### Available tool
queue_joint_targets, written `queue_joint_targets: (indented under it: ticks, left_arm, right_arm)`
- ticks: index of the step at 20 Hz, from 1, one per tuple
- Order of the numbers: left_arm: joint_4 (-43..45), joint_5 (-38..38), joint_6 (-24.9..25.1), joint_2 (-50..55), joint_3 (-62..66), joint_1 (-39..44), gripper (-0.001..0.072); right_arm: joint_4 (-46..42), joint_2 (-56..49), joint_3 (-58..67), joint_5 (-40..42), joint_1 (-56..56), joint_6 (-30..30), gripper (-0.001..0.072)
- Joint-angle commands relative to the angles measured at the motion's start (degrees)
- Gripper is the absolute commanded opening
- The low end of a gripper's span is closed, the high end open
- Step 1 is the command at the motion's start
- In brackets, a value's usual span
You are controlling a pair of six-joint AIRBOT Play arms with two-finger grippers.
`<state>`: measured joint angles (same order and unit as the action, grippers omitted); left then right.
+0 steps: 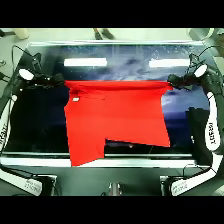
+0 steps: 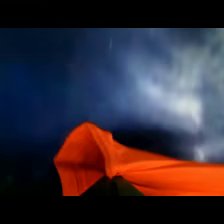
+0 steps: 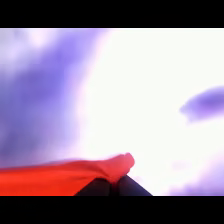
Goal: Fold the shirts.
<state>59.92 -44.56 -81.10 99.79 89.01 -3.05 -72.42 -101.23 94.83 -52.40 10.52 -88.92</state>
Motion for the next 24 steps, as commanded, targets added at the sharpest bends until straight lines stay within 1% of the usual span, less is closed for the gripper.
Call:
queue_joint_targets:
  ticks: [1,2,3,4,6,8,9,10,11,13,15,16,17,18,19,20,21,22,23,24]
  left_arm:
    - [-0.6,11.0,-0.1,2.1,-0.1,2.1,0.0028]
    - [-0.6,10.7,-0.1,2.0,0.0,2.3,0.0028]
    - [-0.5,8.2,0.4,1.7,0.3,2.0,0.0028]
    - [0.0,3.0,1.7,1.4,1.3,1.4,0.0027]
    - [4.8,-13.4,2.5,1.0,3.8,-0.1,0.0027]
    - [9.6,-28.1,-0.3,0.9,3.8,-0.6,0.0027]
    - [12.0,-32.9,-0.7,0.9,2.8,-0.3,0.0027]
    - [14.6,-36.0,-0.8,0.9,1.3,0.0,0.0027]
    - [16.3,-36.9,-2.0,0.9,-0.2,0.1,0.0027]
    - [16.1,-36.5,-2.5,0.9,-2.4,0.2,0.0028]
    - [14.0,-35.8,-2.5,0.9,-2.0,0.1,0.0034]
    - [12.6,-35.8,-2.5,0.9,-1.1,-0.2,0.0094]
    - [11.6,-36.3,-2.5,0.8,0.2,-0.7,0.0258]
    - [10.7,-37.8,-2.5,0.5,2.0,-1.5,0.0399]
    - [10.1,-39.6,-2.5,0.1,3.7,-2.3,0.0410]
    - [9.9,-42.0,-2.5,-0.9,4.7,-3.3,0.0409]
    - [9.9,-44.0,-2.4,-2.3,4.5,-4.3,0.0400]
    - [9.9,-45.1,-2.4,-4.2,2.8,-5.3,0.0400]
    - [9.9,-44.9,-2.1,-7.2,-1.4,-6.2,0.0400]
    - [9.9,-43.6,-1.6,-10.6,-7.6,-6.9,0.0400]
  right_arm:
    - [4.5,-2.4,0.0,4.0,0.0,0.0,0.0024]
    - [5.8,-3.0,0.0,0.4,0.0,0.0,0.0024]
    - [5.9,-3.0,0.0,-3.0,0.0,0.0,0.0023]
    - [5.2,-2.5,0.0,-7.3,0.0,0.9,0.0023]
    - [1.3,-1.2,0.0,-17.4,0.0,1.6,0.0023]
    - [0.2,-1.2,-0.8,-28.5,-0.1,1.5,0.0023]
    - [0.4,-1.2,-2.5,-31.1,-0.5,1.0,0.0023]
    - [0.4,-1.2,-5.1,-31.8,-1.0,1.0,0.0023]
    - [0.2,-1.2,-7.6,-31.2,-1.6,1.0,0.0023]
    - [-0.3,-1.2,-11.0,-29.5,-2.1,0.3,0.0024]
    - [0.0,-0.8,-11.1,-29.4,-2.1,-1.3,0.0025]
    - [0.0,-0.2,-11.1,-29.4,-2.1,-2.2,0.0100]
    - [-0.1,0.9,-11.0,-29.6,-2.0,-2.1,0.0350]
    - [-0.3,2.3,-10.9,-30.3,-2.0,-1.6,0.0410]
    - [-1.0,4.0,-10.5,-31.4,-2.0,-1.0,0.0418]
    - [-2.6,5.9,-10.4,-32.7,-2.0,-1.0,0.0442]
    - [-4.5,7.5,-10.5,-34.8,-2.0,-1.0,0.0442]
    - [-6.2,8.8,-11.1,-37.0,-2.0,-0.9,0.0442]
    - [-6.3,10.1,-13.2,-38.7,-2.0,0.2,0.0442]
    - [-5.8,11.6,-16.5,-38.5,-2.0,0.3,0.0442]
